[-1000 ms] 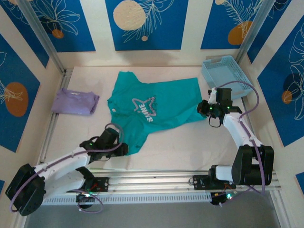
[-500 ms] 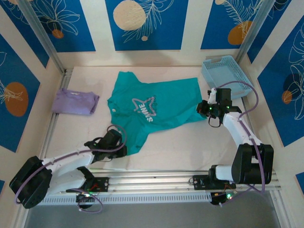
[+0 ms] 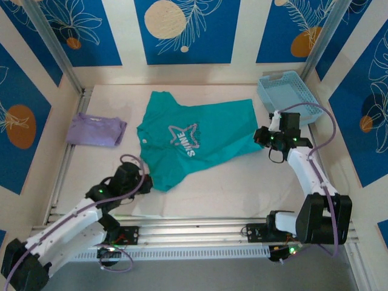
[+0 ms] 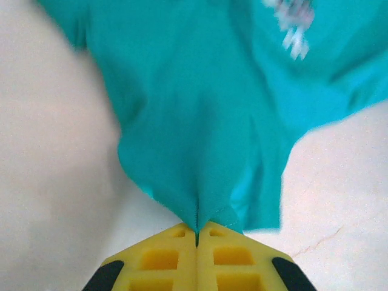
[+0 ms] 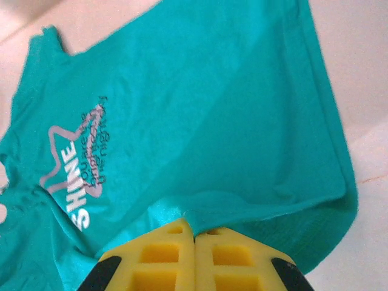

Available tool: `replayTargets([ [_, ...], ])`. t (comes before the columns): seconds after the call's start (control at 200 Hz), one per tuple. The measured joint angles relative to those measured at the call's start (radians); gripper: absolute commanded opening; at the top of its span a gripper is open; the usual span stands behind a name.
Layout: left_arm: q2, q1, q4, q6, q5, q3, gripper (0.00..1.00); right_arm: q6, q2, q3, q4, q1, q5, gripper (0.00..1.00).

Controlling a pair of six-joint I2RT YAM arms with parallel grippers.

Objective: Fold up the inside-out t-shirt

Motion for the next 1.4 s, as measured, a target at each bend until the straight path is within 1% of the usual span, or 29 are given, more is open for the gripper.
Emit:
replayTargets([
  [0.13, -0.047, 0.055, -0.056, 0.116, -0.1, 0.249, 0.0, 0.011, -0.077, 0.047, -0.033, -0.047, -0.021, 0.0],
  [0.285, -0.051, 0.064, -0.1, 0.279, -0.217, 0.594, 0.0, 0.014, -0.211, 0.215, -0.09, -0.068, -0.024, 0.0],
  [0.375, -0.045, 0.065, -0.126, 0.356, -0.249, 0.776, 0.0, 0.014, -0.309, 0.317, -0.128, -0.069, -0.024, 0.0],
  [0.46, -0.044, 0.065, -0.141, 0.414, -0.253, 0.928, 0.0, 0.014, -0.407, 0.406, -0.172, -0.068, -0.023, 0.0],
  [0.575, -0.049, 0.065, -0.109, 0.478, -0.258, 1.044, 0.0, 0.013, -0.508, 0.524, -0.231, -0.069, -0.02, 0.0],
  [0.64, -0.031, 0.065, -0.108, 0.519, -0.284, 1.089, 0.0, 0.014, -0.543, 0.572, -0.24, -0.068, -0.021, 0.0],
  [0.705, 0.024, 0.065, -0.106, 0.558, -0.328, 1.136, 0.0, 0.014, -0.55, 0.597, -0.238, -0.069, -0.03, 0.0],
  [0.77, 0.108, 0.068, -0.089, 0.598, -0.369, 1.164, 0.0, 0.015, -0.535, 0.594, -0.233, -0.068, -0.04, 0.0],
  [0.845, 0.231, 0.089, -0.066, 0.635, -0.396, 1.178, 0.0, 0.018, -0.483, 0.575, -0.216, -0.068, -0.047, 0.0],
  [0.915, 0.351, 0.142, -0.054, 0.656, -0.394, 1.183, 0.0, 0.018, -0.399, 0.557, -0.192, -0.068, -0.046, 0.0],
  [1.015, 0.527, 0.237, -0.042, 0.656, -0.36, 1.195, 0.0, 0.01, -0.248, 0.534, -0.142, -0.067, -0.042, 0.0],
  [1.09, 0.63, 0.296, -0.034, 0.656, -0.334, 1.197, 0.0, -0.002, -0.122, 0.517, -0.096, -0.067, -0.04, 0.0],
  [1.16, 0.697, 0.336, -0.02, 0.655, -0.307, 1.197, 0.0, -0.007, -0.027, 0.51, -0.07, -0.066, -0.04, 0.0],
  [1.255, 0.748, 0.372, -0.002, 0.655, -0.27, 1.201, 0.0, -0.015, 0.056, 0.512, -0.04, -0.062, -0.046, 0.0],
  [1.395, 0.752, 0.387, 0.012, 0.654, -0.231, 1.225, 0.0, -0.032, 0.089, 0.524, -0.036, -0.053, -0.056, 0.0],
])
